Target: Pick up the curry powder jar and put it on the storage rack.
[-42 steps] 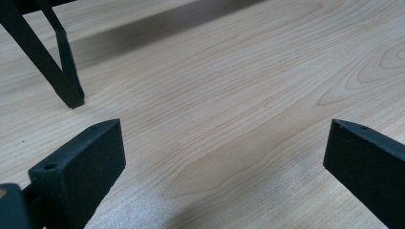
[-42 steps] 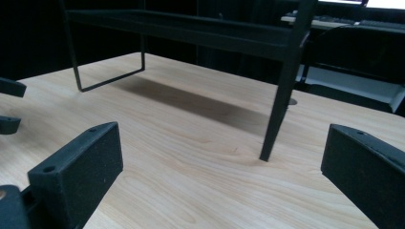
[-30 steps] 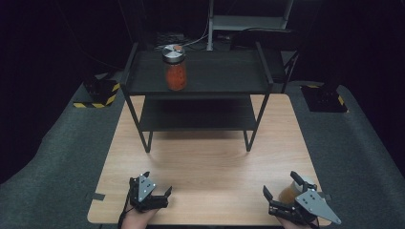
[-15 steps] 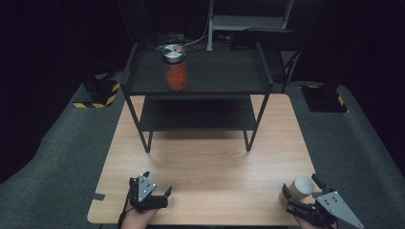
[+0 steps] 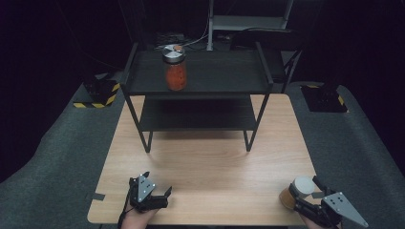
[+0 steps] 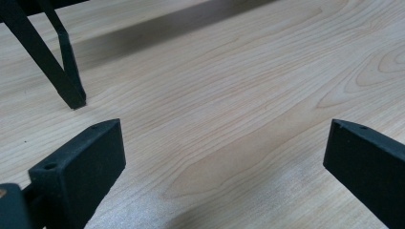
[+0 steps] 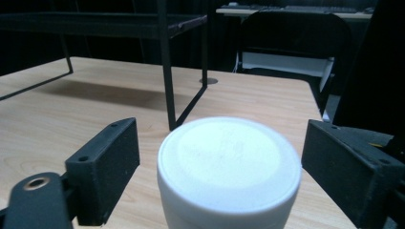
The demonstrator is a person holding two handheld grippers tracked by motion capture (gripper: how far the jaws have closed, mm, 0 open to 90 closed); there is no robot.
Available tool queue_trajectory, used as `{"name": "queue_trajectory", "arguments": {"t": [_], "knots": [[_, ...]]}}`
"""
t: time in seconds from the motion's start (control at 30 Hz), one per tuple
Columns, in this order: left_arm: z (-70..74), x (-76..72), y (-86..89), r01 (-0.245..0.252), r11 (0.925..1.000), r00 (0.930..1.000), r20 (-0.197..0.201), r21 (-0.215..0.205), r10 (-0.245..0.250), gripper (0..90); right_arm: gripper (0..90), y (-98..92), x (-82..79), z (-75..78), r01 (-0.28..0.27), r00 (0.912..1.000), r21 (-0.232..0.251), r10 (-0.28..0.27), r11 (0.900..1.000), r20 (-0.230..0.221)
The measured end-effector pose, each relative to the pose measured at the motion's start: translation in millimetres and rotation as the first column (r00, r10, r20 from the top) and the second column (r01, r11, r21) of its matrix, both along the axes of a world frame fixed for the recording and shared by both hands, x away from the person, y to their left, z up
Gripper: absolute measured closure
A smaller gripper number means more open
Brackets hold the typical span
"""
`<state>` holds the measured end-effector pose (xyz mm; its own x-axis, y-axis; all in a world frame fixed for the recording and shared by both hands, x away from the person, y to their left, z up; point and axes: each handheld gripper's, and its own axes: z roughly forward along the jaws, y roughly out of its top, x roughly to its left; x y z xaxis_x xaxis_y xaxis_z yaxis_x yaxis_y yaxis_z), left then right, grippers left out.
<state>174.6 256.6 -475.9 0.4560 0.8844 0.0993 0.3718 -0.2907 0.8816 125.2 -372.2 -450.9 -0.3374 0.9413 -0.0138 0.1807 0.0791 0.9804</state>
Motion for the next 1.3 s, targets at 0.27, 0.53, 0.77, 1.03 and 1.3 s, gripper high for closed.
{"name": "queue_trajectory", "arguments": {"t": [0.27,0.53,0.77,1.03,1.3], "knots": [[0.0,-0.3,0.0,-0.001,1.0000,1.0000,-0.001,-0.002,0.001,0.7,22.9,-6.5,3.0,-4.1,-0.018,0.9996,0.012,0.018,1.000,-0.022],[-0.1,-0.5,0.7,-0.002,1.0000,1.0000,-0.001,-0.006,0.002,0.7,29.9,-10.1,5.3,-7.6,-0.031,0.9989,0.031,0.033,0.999,-0.035],[-0.4,-0.7,1.3,-0.005,0.9999,1.0000,-0.003,-0.014,0.005,0.7,32.7,-12.2,5.9,-10.6,-0.032,0.9988,0.048,0.034,0.998,-0.036],[-0.1,-0.4,1.4,-0.004,0.9999,1.0000,-0.006,-0.014,0.004,0.7,33.1,-11.4,5.5,-10.9,-0.027,0.9990,0.049,0.029,0.998,-0.033],[-0.1,0.0,2.0,-0.001,0.9999,1.0000,-0.006,-0.015,0.001,0.7,33.3,-9.9,6.2,-9.5,-0.025,0.9992,0.056,0.026,0.998,-0.029]]}}
